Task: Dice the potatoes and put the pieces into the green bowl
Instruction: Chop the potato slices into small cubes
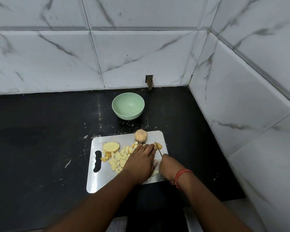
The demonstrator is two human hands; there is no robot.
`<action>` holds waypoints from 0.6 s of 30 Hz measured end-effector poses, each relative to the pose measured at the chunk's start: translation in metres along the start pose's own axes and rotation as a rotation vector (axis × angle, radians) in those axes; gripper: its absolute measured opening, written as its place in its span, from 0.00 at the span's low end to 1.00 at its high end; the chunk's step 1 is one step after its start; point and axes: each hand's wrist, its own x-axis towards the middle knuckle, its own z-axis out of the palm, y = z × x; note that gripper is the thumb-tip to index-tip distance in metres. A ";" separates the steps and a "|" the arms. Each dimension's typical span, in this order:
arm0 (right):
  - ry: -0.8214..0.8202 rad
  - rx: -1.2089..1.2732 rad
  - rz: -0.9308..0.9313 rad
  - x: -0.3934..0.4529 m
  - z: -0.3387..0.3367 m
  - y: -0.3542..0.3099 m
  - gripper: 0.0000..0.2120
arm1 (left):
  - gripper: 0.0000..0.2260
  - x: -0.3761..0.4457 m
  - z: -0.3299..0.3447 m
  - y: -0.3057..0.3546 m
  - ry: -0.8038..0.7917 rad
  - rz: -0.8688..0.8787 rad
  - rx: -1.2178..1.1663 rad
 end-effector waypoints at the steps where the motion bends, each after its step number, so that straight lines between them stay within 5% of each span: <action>1: -0.001 -0.002 -0.008 -0.001 0.001 0.002 0.14 | 0.28 0.001 -0.001 0.000 -0.001 0.000 0.006; 18: 0.034 0.053 0.017 -0.023 0.009 0.025 0.12 | 0.28 -0.002 0.011 -0.006 0.082 0.017 -0.078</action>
